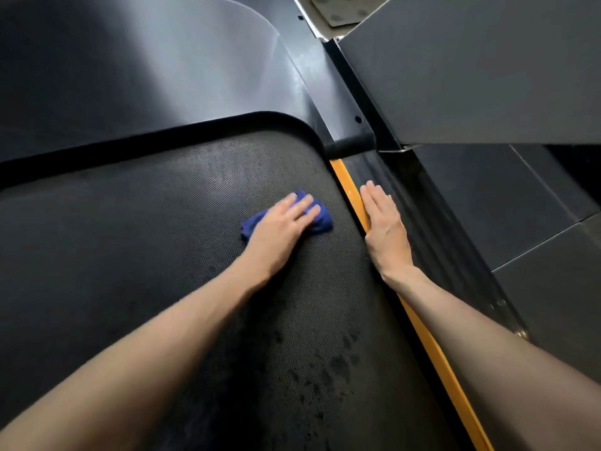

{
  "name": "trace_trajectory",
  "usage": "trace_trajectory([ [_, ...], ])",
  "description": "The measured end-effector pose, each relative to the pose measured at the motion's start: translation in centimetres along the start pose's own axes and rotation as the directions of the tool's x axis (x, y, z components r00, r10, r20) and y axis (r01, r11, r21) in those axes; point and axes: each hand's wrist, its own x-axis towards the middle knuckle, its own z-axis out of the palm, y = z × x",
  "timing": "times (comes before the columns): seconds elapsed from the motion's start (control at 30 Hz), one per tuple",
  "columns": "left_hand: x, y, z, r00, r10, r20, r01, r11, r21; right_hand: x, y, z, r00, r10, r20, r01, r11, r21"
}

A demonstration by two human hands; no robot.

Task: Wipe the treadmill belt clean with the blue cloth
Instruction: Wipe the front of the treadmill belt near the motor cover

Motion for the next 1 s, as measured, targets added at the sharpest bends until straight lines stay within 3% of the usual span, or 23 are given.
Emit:
trace_trajectory([
  [0.07, 2.6, -2.8, -0.5, 0.989, -0.124, -0.081, 0.127, 0.991, 0.030, 0.2, 0.1, 0.2, 1.000, -0.001, 0.007, 0.000, 1.000, 0.014],
  [0.17, 4.9, -1.6, -0.7, 0.930, -0.326, -0.170, 0.318, 0.945, -0.073, 0.2, 0.4, 0.3, 1.000, -0.011, 0.016, 0.011, 1.000, 0.011],
  [0.2, 4.8, -0.3, 0.1, 0.938, -0.284, -0.198, 0.264, 0.957, -0.123, 0.2, 0.5, 0.3, 1.000, -0.014, 0.018, 0.014, 1.000, 0.013],
  [0.27, 2.8, 2.9, 1.3, 0.994, 0.066, -0.093, -0.080, 0.984, -0.162, 0.2, 0.4, 0.2, 1.000, -0.027, 0.014, 0.027, 1.000, 0.015],
  [0.3, 1.1, 4.6, 1.5, 0.965, 0.263, 0.020, -0.256, 0.951, -0.177, 0.2, 0.4, 0.2, 1.000, -0.028, 0.004, 0.028, 0.999, 0.022],
  [0.33, -0.8, 5.8, 1.7, 0.901, 0.431, 0.035, -0.420, 0.892, -0.166, 0.2, 0.3, 0.1, 0.999, -0.032, -0.012, 0.032, 0.999, 0.028],
  [0.4, -3.0, 6.6, 1.3, 0.809, 0.588, 0.020, -0.575, 0.798, -0.180, 0.1, 0.2, 0.0, 0.999, -0.030, -0.019, 0.030, 0.999, 0.026],
  [0.47, -2.5, 4.5, 1.5, 0.763, 0.641, 0.083, -0.630, 0.767, -0.123, 0.1, 0.1, 0.0, 1.000, -0.028, -0.003, 0.028, 0.999, 0.017],
  [0.5, -1.6, 3.0, 0.9, 0.815, 0.563, 0.134, -0.558, 0.826, -0.082, 0.1, 0.1, 0.1, 1.000, -0.027, 0.007, 0.026, 1.000, 0.014],
  [0.57, 1.3, -1.2, -0.6, 0.982, 0.188, 0.023, -0.187, 0.981, -0.049, 0.1, 0.1, 0.1, 1.000, -0.001, 0.017, 0.001, 1.000, 0.008],
  [0.6, 2.7, -3.3, -1.5, 0.995, -0.032, -0.092, 0.027, 0.998, -0.053, 0.0, 0.1, 0.1, 1.000, 0.011, 0.017, -0.011, 1.000, 0.009],
  [0.63, 3.5, -5.2, -2.2, 0.965, -0.223, -0.135, 0.219, 0.975, -0.043, 0.0, 0.0, 0.1, 1.000, 0.014, 0.016, -0.014, 1.000, 0.012],
  [0.67, 3.8, -6.4, -2.8, 0.932, -0.330, -0.149, 0.327, 0.944, -0.042, 0.0, 0.0, 0.1, 1.000, 0.010, 0.011, -0.011, 1.000, 0.013],
  [0.77, 3.8, -5.1, -2.8, 0.891, -0.424, -0.160, 0.418, 0.906, -0.071, 0.1, 0.3, 0.4, 1.000, -0.004, -0.006, 0.004, 1.000, 0.007],
  [0.83, 2.2, -1.8, -1.0, 0.957, -0.241, -0.160, 0.234, 0.970, -0.062, 0.1, 0.4, 0.5, 1.000, -0.006, -0.012, 0.006, 1.000, 0.004],
  [0.9, -0.3, 1.7, 0.3, 0.986, 0.158, -0.045, -0.160, 0.986, -0.041, 0.2, 0.4, 0.5, 1.000, -0.013, -0.023, 0.013, 1.000, -0.002],
  [0.97, -1.3, 0.9, 0.2, 0.878, 0.453, 0.156, -0.461, 0.887, 0.022, 0.0, 0.4, 0.4, 1.000, -0.013, -0.018, 0.013, 1.000, -0.014],
  [1.0, -0.7, -1.1, -0.4, 0.861, 0.488, 0.146, -0.502, 0.861, 0.082, 0.0, 0.3, 0.5, 1.000, -0.016, -0.015, 0.016, 1.000, -0.015],
])
